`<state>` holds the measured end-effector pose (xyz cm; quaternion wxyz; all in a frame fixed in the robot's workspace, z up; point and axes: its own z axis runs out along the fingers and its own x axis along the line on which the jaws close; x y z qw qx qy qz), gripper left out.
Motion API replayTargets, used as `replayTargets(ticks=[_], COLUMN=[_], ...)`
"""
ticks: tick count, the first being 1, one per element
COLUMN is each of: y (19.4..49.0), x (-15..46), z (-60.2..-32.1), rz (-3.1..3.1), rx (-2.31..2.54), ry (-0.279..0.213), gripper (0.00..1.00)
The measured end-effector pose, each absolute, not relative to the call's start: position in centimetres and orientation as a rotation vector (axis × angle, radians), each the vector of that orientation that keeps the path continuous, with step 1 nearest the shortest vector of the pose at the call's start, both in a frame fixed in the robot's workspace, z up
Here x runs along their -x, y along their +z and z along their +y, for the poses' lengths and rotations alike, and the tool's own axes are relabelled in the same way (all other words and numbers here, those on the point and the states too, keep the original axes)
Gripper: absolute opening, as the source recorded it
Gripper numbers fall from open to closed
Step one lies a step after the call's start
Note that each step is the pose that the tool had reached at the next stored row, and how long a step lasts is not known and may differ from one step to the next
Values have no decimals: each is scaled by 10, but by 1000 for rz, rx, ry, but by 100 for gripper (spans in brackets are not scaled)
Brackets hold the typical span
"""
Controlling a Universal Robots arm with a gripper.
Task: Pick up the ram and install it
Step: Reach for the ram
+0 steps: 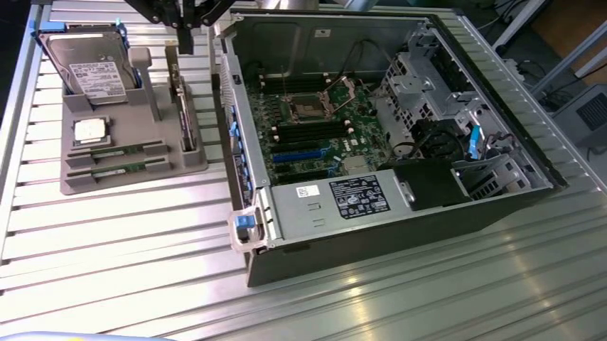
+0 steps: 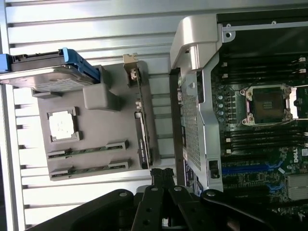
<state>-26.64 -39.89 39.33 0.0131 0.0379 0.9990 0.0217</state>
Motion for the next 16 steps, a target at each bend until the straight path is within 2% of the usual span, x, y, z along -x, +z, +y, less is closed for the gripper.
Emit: replayTargets(ticks=[16], y=[393], x=[285], z=[-399], rz=[3112], rx=[-118], ry=[68], gripper=[10])
